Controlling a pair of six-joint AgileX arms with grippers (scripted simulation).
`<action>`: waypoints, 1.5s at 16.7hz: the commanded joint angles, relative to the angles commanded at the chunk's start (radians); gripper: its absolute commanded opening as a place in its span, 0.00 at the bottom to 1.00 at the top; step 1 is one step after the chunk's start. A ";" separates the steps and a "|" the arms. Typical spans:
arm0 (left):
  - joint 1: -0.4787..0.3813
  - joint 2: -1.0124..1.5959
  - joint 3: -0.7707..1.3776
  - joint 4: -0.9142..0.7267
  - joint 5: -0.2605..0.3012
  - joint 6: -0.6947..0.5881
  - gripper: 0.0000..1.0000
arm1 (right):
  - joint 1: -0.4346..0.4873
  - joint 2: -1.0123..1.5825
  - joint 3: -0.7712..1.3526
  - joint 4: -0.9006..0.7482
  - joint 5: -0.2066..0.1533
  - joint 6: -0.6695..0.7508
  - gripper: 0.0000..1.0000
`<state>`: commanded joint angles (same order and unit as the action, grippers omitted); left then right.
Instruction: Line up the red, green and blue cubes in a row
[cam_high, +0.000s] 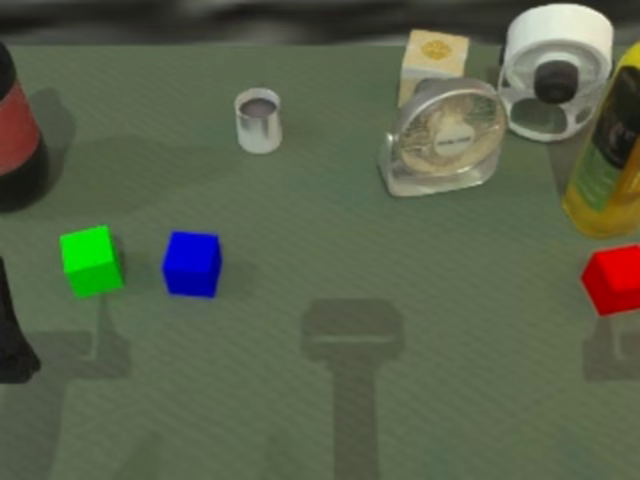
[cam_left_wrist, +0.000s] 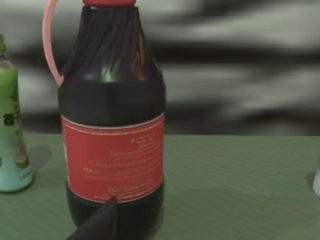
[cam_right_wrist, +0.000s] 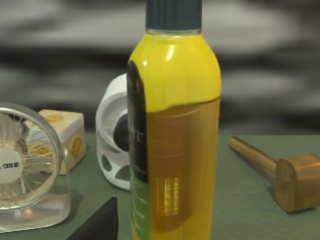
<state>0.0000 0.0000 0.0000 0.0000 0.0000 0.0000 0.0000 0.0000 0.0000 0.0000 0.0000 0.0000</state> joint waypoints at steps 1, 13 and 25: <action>0.000 0.000 0.000 0.000 0.000 0.000 1.00 | 0.000 0.000 0.000 0.000 0.000 0.000 1.00; 0.000 0.000 0.000 0.000 0.000 0.000 1.00 | 0.034 0.689 0.550 -0.397 0.001 -0.036 1.00; 0.000 0.000 0.000 0.000 0.000 0.000 1.00 | 0.087 1.815 1.327 -0.991 0.006 -0.096 1.00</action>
<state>0.0000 0.0000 0.0000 0.0000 0.0000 0.0000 0.0867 1.8151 1.3275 -0.9914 0.0063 -0.0956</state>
